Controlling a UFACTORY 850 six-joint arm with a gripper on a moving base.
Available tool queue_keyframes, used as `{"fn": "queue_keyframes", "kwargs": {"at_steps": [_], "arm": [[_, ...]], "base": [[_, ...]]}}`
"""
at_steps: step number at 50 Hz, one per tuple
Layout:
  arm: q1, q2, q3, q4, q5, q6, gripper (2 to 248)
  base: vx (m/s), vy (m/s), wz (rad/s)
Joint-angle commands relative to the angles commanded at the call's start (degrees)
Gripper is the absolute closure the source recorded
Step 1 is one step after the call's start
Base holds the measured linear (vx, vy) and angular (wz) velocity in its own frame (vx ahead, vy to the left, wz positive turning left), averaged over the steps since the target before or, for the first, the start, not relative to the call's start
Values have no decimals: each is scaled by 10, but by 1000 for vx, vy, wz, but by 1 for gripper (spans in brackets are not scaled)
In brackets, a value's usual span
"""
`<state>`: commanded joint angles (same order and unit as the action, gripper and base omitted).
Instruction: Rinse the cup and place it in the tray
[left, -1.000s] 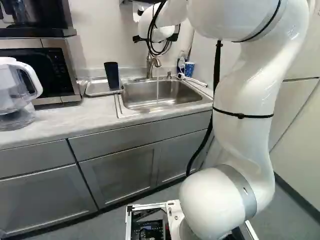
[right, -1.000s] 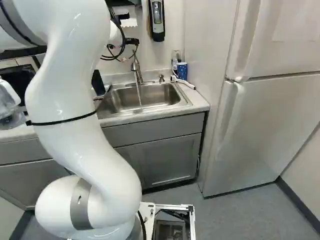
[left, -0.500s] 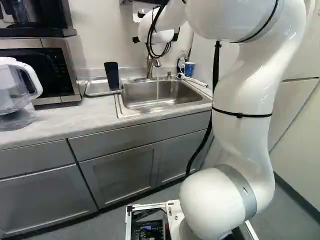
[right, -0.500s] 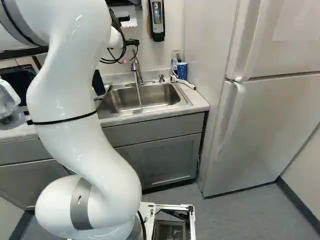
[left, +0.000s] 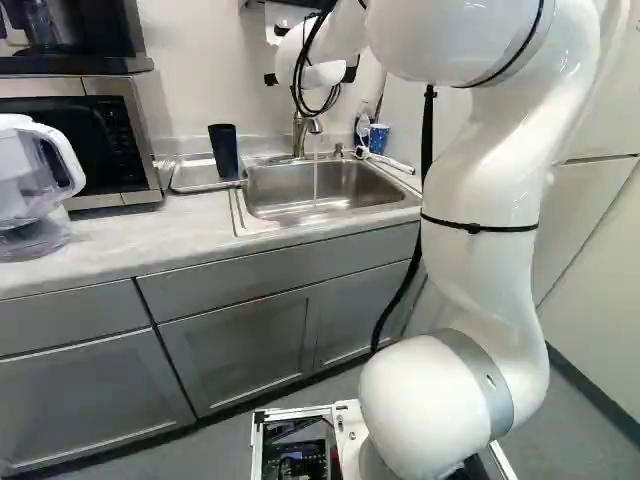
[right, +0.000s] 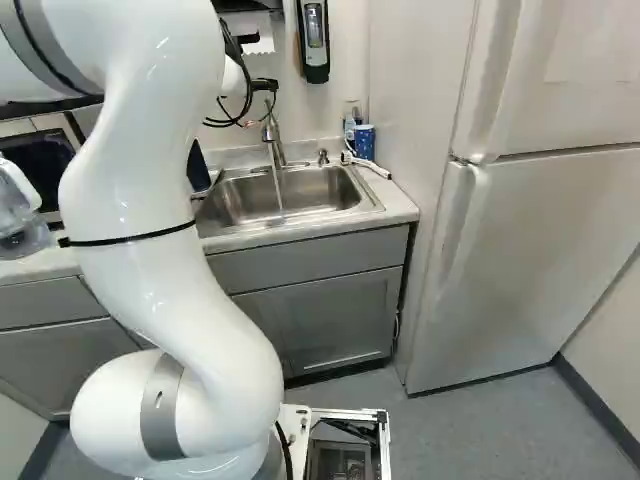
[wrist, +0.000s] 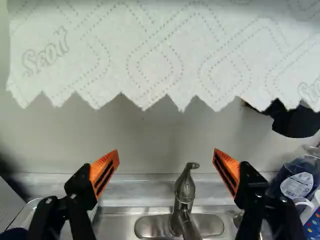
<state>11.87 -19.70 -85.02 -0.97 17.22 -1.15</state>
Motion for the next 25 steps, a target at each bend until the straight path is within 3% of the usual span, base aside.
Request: {"fn": "queue_keyframes", "kwargs": {"at_steps": [9,25], "arm": [[7,-19,-22,0,0,0,3],[7,-19,-22,0,0,0,3]], "base": [[0,0,0],[0,0,0]]}}
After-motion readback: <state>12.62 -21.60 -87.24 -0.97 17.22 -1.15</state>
